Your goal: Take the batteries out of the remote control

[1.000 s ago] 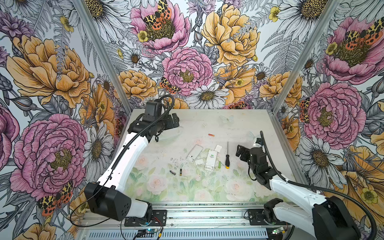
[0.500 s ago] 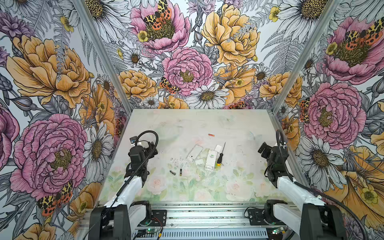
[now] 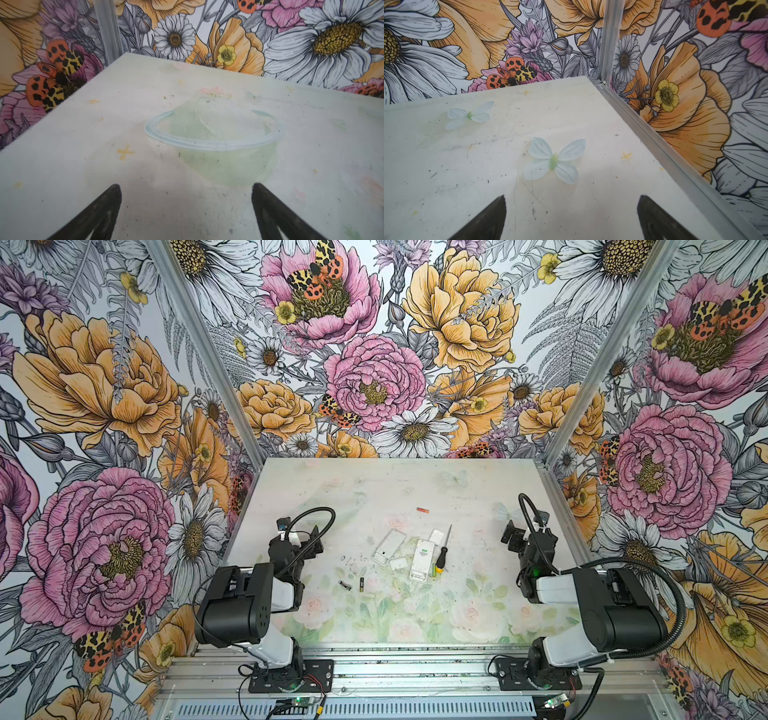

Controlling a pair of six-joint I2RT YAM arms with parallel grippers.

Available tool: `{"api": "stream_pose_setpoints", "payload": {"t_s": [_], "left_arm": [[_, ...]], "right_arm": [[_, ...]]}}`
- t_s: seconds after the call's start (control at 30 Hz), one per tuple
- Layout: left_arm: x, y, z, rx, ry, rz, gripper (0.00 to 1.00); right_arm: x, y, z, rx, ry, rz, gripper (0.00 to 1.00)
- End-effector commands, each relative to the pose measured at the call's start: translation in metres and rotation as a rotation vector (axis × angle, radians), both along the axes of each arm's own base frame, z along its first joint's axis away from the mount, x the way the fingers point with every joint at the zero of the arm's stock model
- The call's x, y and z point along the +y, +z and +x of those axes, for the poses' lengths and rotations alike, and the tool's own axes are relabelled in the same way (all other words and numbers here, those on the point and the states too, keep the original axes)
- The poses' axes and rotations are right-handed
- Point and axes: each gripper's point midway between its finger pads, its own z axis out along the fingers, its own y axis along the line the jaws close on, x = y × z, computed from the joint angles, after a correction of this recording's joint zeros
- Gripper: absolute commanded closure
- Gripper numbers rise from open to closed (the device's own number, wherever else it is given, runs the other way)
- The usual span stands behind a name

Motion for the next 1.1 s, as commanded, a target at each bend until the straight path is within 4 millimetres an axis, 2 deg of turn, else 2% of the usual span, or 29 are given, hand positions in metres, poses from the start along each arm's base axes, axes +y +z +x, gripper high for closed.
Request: {"api": "stream_pose_setpoints", "payload": {"t_s": [0.0, 0.03, 0.1, 1.07], "left_arm": [[-0.0072, 0.0437, 0.0241, -0.126, -0.060, 0.027, 0.01], [-0.0116, 0.0429, 0.0313, -0.102, -0.090, 0.030, 0.01], [-0.0134, 0.0400, 0.0328, -0.071, -0.075, 0.048, 0.01], [-0.0131, 0.0409, 0.0330, -0.078, -0.060, 0.058, 0.01]], "right_arm": [[0.0034, 0.0197, 0.0157, -0.046, 0.004, -0.042, 0.00], [0.0030, 0.0186, 0.0154, -0.037, 0.001, -0.041, 0.00], [0.0036, 0.0197, 0.0157, -0.041, 0.002, -0.044, 0.00], [0.0041, 0.0207, 0.0144, -0.052, 0.005, -0.047, 0.00]]}}
